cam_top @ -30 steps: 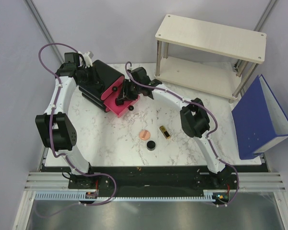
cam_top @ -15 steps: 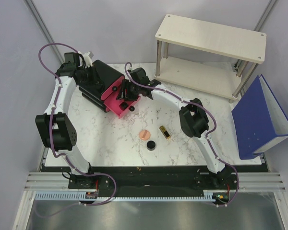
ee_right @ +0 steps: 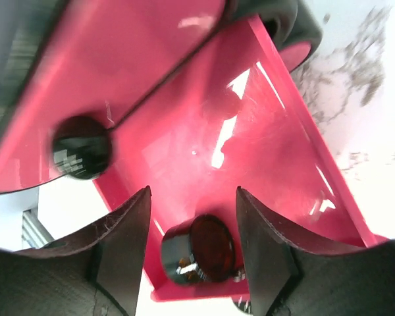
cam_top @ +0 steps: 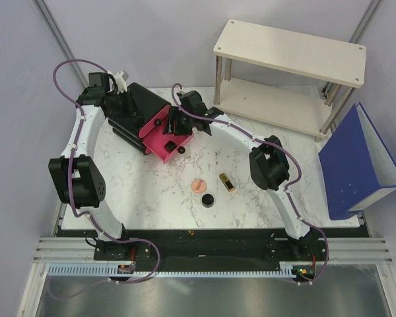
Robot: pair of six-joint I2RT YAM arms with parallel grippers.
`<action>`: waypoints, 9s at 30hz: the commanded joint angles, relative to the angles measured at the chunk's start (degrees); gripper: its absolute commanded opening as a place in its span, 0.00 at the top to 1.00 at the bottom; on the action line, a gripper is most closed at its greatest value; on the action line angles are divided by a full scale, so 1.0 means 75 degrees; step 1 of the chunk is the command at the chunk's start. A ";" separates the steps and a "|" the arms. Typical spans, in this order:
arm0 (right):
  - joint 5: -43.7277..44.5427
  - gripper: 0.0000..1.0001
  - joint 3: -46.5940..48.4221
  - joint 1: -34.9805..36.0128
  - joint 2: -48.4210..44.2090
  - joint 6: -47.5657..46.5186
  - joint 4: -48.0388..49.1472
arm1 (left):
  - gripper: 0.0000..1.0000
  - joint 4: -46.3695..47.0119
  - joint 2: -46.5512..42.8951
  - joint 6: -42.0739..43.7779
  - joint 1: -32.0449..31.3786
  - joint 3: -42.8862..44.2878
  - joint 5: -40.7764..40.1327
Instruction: Organize the makeup
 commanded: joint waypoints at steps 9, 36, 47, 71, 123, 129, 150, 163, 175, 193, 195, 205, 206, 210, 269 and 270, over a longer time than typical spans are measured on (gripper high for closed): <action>0.1152 0.35 -0.0979 0.0126 -0.2774 -0.1985 -0.1219 | 0.80 -0.1956 0.0574 0.0510 0.0004 -0.0561 -0.0865; 0.1774 0.42 -0.5177 0.1451 -0.2718 -0.3077 -0.1083 | 0.80 -0.1956 0.0516 0.0533 0.0004 -0.0737 -0.0807; 0.1573 0.94 -0.5060 0.1451 -0.2682 -0.3053 -0.1071 | 0.80 -0.1956 0.0504 0.0545 0.0004 -0.0726 -0.0888; 0.1750 0.82 0.1606 0.0537 -0.0118 -0.2374 -0.1445 | 0.80 -0.2003 0.0586 0.0533 0.0004 -0.0702 -0.0865; 0.0930 0.24 -0.5904 0.1908 -0.3304 -0.3346 -0.2501 | 0.80 -0.1944 0.0598 0.0533 0.0004 -0.0807 -0.0666; 0.1175 0.68 -0.5716 0.1908 -0.3140 -0.3405 -0.2582 | 0.80 -0.1944 0.0574 0.0533 0.0004 -0.0807 -0.0701; 0.2113 0.80 -0.0693 0.1405 -0.2016 -0.4167 -0.3590 | 0.80 -0.1944 0.0457 0.0545 0.0004 -0.0936 -0.0841; 0.1868 0.78 0.0776 0.0291 -0.1230 -0.3359 -0.2279 | 0.80 -0.1956 0.0399 0.0556 0.0004 -0.1054 -0.0888; 0.1375 0.73 0.1174 0.0115 -0.0316 -0.2796 -0.1833 | 0.80 -0.1968 0.0434 0.0580 0.0004 -0.1042 -0.0923; 0.1434 0.37 0.1081 0.0115 -0.0210 -0.2467 -0.1704 | 0.80 -0.1968 0.0504 0.0580 0.0004 -0.0995 -0.0889; 0.1457 0.35 0.1081 0.0115 -0.0222 -0.2456 -0.1715 | 0.80 -0.1968 0.0504 0.0580 0.0004 -0.0995 -0.0912; 0.1469 0.33 0.1210 0.0126 -0.0421 -0.2467 -0.1657 | 0.80 -0.1956 0.0504 0.0580 0.0016 -0.0972 -0.0924; 0.1446 0.34 0.1233 0.0127 -0.0444 -0.2479 -0.1657 | 0.80 -0.1968 0.0504 0.0580 0.0004 -0.0960 -0.0924; 0.1258 0.35 0.1175 0.0173 -0.0713 -0.2561 -0.1703 | 0.80 -0.1968 0.0504 0.0580 0.0004 -0.0971 -0.0924; 0.3344 0.48 0.0191 0.1591 -0.0409 -0.3604 -0.1915 | 0.80 -0.1944 0.0469 0.0580 0.0027 -0.0972 -0.0725; 0.3321 0.49 0.0155 0.1580 -0.0421 -0.3581 -0.1891 | 0.80 -0.1956 0.0469 0.0580 0.0016 -0.0972 -0.0713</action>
